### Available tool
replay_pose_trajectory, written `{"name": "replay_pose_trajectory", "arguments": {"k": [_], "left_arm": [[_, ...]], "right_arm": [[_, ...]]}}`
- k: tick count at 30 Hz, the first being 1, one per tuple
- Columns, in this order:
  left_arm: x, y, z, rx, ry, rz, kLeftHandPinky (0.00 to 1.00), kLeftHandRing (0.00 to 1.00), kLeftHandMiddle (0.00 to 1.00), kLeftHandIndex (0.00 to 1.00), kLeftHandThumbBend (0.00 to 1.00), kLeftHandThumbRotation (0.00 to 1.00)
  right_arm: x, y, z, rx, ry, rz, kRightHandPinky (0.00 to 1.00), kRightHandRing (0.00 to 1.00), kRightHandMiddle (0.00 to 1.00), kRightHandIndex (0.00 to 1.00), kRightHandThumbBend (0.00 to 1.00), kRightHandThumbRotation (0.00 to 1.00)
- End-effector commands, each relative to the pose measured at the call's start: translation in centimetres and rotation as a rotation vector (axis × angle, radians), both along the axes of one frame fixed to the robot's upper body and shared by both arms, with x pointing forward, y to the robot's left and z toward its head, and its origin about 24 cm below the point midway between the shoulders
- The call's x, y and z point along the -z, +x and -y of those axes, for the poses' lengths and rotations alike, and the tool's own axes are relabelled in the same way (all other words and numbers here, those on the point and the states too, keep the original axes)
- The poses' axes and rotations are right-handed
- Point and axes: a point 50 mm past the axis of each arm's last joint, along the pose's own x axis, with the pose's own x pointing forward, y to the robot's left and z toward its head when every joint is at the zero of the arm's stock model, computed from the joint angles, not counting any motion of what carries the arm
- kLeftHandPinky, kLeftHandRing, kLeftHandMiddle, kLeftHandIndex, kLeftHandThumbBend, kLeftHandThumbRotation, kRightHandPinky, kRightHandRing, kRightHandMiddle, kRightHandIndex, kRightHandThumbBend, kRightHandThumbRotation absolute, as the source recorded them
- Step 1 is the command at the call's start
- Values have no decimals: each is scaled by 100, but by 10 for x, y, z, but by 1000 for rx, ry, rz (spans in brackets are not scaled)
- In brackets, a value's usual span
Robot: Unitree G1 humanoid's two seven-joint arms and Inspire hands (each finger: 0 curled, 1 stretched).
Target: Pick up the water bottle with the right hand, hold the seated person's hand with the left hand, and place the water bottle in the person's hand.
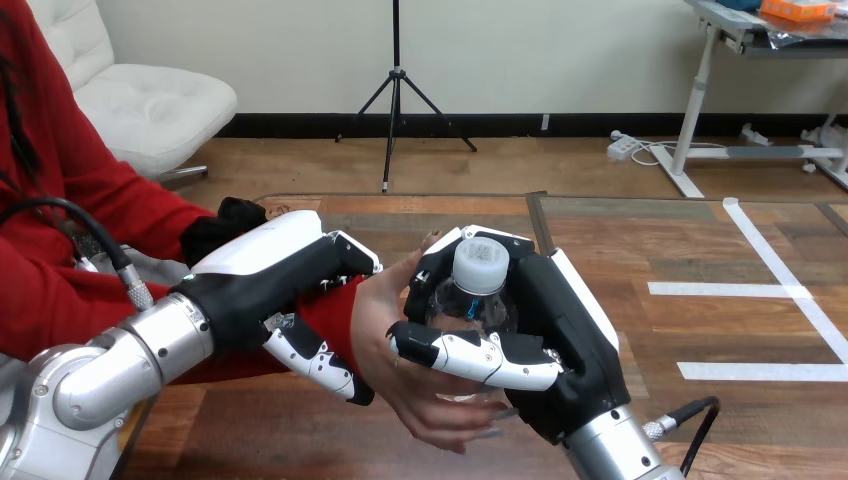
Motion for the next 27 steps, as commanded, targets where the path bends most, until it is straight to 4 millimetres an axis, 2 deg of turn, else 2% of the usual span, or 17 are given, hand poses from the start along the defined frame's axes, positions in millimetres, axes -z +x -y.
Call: {"name": "replay_pose_trajectory", "arguments": {"k": [1, 27], "left_arm": [[-20, 5, 21, 71, -41, 90, 31, 37, 43, 44, 97, 0], [-19, 3, 22, 64, -46, 78, 30, 36, 43, 43, 97, 0]], "right_arm": [[-18, 11, -17, -48, 69, 100, 28, 33, 39, 40, 86, 0], [-13, 13, -25, -68, 98, 108, 31, 35, 39, 39, 87, 0]]}}
